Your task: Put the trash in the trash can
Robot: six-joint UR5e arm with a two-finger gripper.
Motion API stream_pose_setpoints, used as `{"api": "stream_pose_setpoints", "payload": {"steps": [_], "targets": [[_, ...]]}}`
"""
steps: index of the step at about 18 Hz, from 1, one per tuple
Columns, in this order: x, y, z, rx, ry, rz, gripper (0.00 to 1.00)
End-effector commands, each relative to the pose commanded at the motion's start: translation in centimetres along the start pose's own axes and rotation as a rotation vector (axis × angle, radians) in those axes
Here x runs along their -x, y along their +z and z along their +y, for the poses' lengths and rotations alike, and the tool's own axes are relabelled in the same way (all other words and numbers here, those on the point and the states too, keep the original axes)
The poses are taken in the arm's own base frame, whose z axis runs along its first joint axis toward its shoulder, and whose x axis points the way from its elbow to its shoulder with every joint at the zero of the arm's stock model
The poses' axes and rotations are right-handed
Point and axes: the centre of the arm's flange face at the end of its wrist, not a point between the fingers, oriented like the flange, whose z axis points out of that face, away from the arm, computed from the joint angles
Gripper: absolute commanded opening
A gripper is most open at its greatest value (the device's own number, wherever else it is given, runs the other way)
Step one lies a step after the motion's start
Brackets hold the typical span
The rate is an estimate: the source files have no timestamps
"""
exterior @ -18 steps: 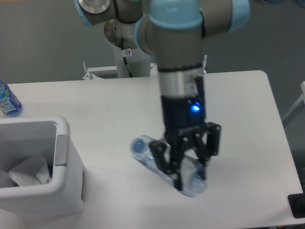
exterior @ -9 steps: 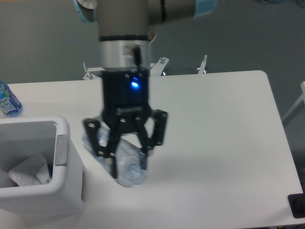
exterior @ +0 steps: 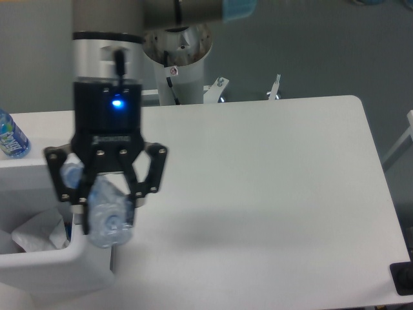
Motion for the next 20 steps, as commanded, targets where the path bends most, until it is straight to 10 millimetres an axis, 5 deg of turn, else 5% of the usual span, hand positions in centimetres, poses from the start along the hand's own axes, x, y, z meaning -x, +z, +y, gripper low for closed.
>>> {"api": "stream_pose_setpoints", "payload": {"steps": [5, 6, 8, 9, 16, 20], "targets": [[-1.3, 3.2, 1.7, 0.048, 0.020, 0.012, 0.55], [-1.7, 3.3, 2.0, 0.052, 0.024, 0.015, 0.61], [-1.5, 4.1, 2.6, 0.069, 0.034, 0.012, 0.94], [-1.4, 4.2, 2.7, 0.072, 0.045, 0.010, 1.00], [-1.6, 2.5, 1.9, 0.043, 0.091, 0.012, 1.00], [1.6, 0.4, -0.1, -0.010, 0.195, -0.097, 1.00]]}}
